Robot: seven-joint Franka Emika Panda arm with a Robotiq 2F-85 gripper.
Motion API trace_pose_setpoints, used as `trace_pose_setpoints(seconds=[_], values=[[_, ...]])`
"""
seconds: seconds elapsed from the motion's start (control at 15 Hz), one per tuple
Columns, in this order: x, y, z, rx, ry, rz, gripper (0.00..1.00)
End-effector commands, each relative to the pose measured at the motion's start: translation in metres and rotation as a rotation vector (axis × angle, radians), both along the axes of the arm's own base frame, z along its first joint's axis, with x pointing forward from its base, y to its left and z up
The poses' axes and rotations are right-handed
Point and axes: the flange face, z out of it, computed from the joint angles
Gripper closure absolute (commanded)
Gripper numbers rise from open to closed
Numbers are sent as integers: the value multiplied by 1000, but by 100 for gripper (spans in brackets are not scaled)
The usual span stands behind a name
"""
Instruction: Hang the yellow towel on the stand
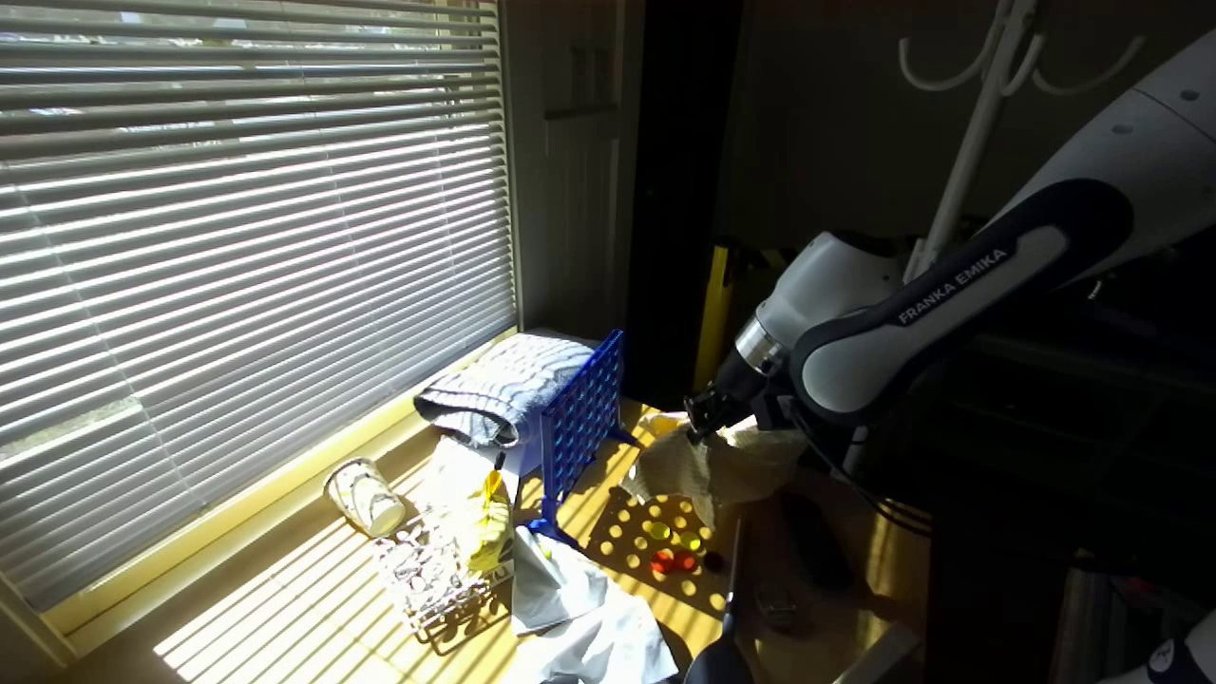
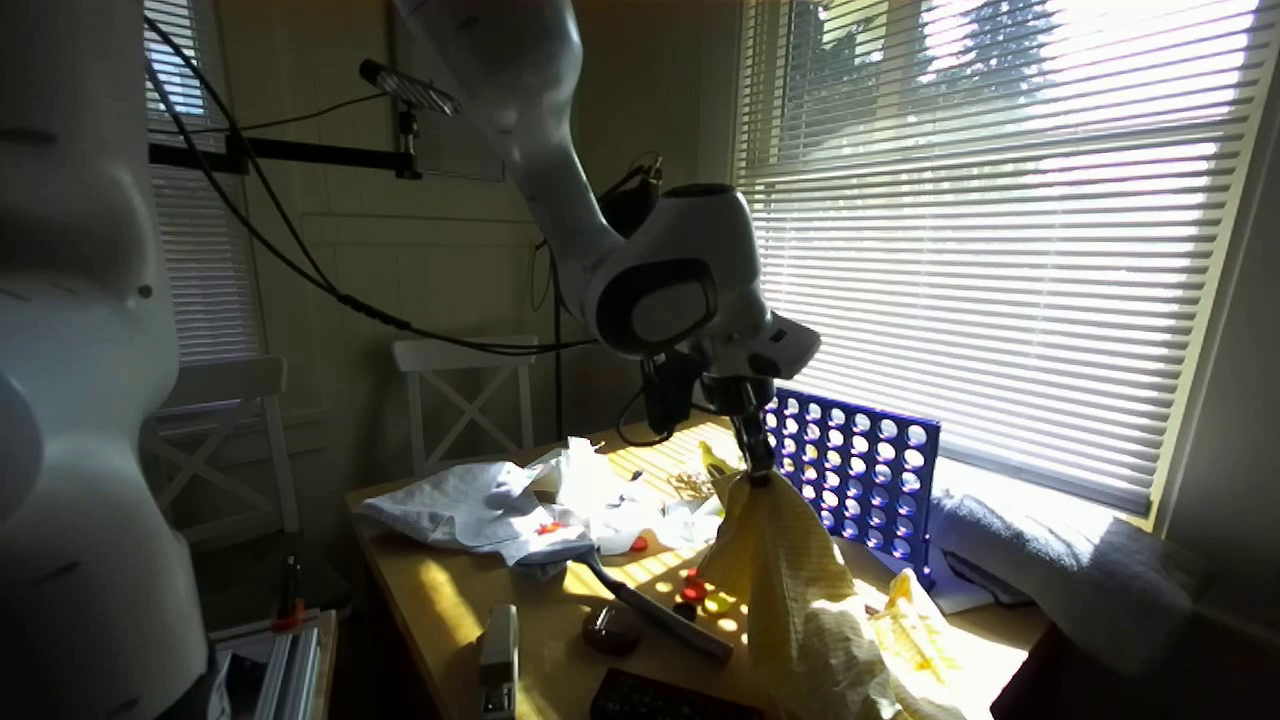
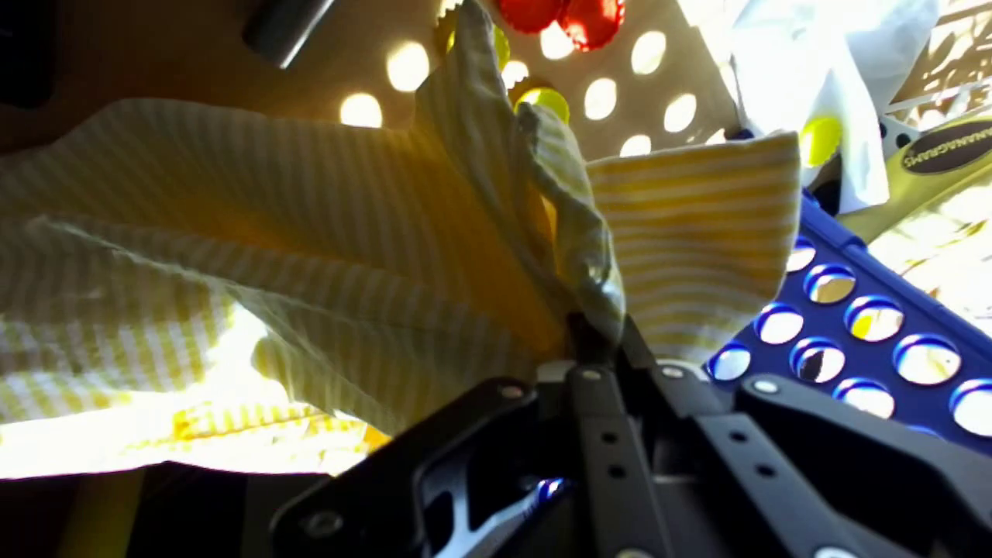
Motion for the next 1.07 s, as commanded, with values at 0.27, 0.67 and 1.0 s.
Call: trace_pose_setpoints(seconds=[0.27,0.67,1.0], values=[[-13,-34,91,-112,-150,-45,99],[-26,-45,164,-177,-290,-96,99],[-45,-53,221,-247,-405,-150,99]])
